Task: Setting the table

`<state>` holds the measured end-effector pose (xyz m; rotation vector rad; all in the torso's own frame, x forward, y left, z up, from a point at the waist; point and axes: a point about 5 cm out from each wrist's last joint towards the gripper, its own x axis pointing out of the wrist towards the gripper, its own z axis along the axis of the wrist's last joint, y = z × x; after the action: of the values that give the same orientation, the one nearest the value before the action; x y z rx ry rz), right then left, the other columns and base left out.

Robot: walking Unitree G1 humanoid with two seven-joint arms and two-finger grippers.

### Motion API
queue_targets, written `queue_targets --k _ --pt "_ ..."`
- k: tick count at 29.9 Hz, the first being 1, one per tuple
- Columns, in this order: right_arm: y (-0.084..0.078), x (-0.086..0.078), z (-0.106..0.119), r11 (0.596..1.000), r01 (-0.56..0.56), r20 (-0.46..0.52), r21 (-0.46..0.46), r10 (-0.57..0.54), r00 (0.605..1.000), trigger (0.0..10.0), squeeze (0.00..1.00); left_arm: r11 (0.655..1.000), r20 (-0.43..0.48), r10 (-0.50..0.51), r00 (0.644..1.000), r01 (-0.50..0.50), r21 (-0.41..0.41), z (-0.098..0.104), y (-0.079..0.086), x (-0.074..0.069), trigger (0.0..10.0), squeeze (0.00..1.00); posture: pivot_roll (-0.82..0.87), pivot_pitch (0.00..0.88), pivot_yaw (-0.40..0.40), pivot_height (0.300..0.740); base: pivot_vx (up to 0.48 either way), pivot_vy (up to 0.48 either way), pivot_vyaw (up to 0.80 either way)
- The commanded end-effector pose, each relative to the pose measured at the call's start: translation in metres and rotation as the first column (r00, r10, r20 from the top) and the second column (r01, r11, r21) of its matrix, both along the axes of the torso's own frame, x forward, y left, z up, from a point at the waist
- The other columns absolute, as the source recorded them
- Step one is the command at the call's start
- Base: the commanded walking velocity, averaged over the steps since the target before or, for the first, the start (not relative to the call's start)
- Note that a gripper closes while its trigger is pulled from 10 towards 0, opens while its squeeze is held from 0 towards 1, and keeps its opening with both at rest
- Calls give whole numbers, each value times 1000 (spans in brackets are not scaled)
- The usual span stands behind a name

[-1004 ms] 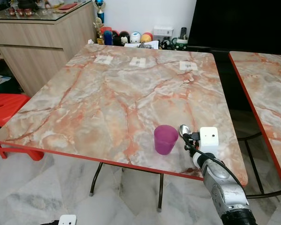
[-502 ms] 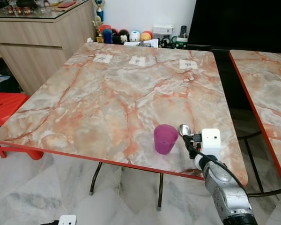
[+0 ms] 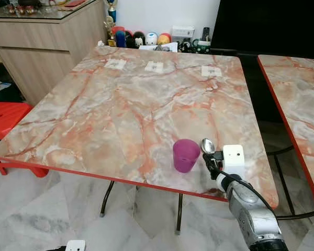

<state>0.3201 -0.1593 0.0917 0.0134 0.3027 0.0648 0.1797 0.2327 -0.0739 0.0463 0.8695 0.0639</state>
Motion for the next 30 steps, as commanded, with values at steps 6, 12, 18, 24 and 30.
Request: queue_targets --k 6,12,18,24,30 --pt "-2 0 -7 1000 4 -35 -13 -4 999 10000 0 1000 -33 -15 999 15 9 -3 2 -7 10000 0 -6 104 7 740 0 0 0" --pt "-6 -2 -14 1000 9 -74 -20 -10 997 10000 0 1000 -34 -15 999 15 6 -3 2 -7 10000 0 -4 109 8 740 0 0 0" --pt "-5 -3 -21 1000 4 -108 -23 -7 994 10000 0 1000 -35 -15 999 15 5 -3 2 -7 10000 0 -1 111 9 740 0 0 0" --pt "-5 -4 -25 1000 -12 -129 -24 9 992 10000 0 1000 -37 -16 999 16 3 -3 2 -7 10000 0 4 114 10 740 0 0 0" --pt "-6 -3 -25 1000 -15 -124 -23 12 992 0 0 1000 -38 -18 999 18 1 -3 2 -7 10000 0 1 114 10 740 0 0 0"
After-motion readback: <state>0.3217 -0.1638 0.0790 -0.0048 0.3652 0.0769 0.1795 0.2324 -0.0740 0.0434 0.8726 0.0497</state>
